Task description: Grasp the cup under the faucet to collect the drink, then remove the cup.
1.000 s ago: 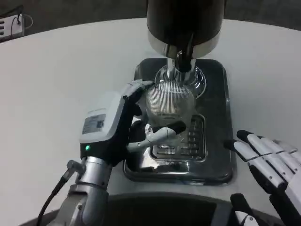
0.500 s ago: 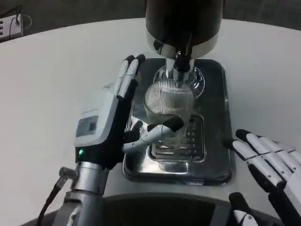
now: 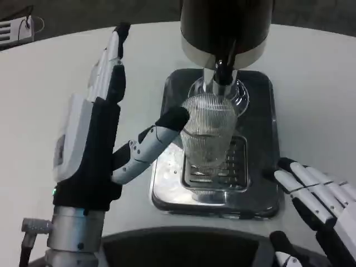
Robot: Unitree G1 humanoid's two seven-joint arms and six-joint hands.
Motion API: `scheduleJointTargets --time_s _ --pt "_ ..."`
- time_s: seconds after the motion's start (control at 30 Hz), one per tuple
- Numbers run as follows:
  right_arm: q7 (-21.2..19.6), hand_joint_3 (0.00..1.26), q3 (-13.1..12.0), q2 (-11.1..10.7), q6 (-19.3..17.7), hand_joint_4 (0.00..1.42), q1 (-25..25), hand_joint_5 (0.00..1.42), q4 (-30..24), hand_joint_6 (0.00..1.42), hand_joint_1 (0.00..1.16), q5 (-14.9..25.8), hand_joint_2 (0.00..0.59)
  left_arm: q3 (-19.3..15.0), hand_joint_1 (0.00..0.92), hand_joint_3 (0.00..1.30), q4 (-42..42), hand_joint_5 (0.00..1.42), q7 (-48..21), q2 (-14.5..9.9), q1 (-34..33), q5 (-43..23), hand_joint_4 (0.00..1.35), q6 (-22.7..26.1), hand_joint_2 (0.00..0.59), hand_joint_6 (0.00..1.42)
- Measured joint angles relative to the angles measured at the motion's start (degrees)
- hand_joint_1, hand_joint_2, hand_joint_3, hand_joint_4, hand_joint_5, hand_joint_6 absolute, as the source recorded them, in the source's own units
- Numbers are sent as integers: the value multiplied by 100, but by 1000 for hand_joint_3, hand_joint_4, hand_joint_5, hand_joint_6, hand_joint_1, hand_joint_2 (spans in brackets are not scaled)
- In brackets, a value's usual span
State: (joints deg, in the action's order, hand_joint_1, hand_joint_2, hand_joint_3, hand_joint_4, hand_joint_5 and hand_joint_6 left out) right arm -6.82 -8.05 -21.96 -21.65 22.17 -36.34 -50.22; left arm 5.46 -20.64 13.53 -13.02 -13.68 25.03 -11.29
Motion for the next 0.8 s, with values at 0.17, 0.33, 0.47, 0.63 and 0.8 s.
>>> scheduleJointTargets --time_s 0.17,0.33,0.47,0.63,0.8 --pt "31 141 -62 29 14 74 118 134 -8 195 137 62 511 90 0 0 -946 0 -759 241 -5 -63 0 693 139 0" --pt "30 138 -125 104 14 74 229 134 -32 195 137 105 511 270 0 0 -1477 0 -1353 346 -209 30 0 1284 139 0" --pt "30 137 -178 119 4 74 317 134 -73 196 138 125 511 360 0 0 -1638 0 -1638 416 -441 79 0 1676 139 0" --pt "30 137 -189 140 -4 74 360 134 -174 196 138 130 511 522 0 0 -1638 0 -1847 461 -512 226 0 1891 136 0" --pt "30 137 -228 143 -4 74 374 134 -211 196 138 188 511 670 0 0 -1636 0 -2017 537 -681 269 0 2143 139 0"
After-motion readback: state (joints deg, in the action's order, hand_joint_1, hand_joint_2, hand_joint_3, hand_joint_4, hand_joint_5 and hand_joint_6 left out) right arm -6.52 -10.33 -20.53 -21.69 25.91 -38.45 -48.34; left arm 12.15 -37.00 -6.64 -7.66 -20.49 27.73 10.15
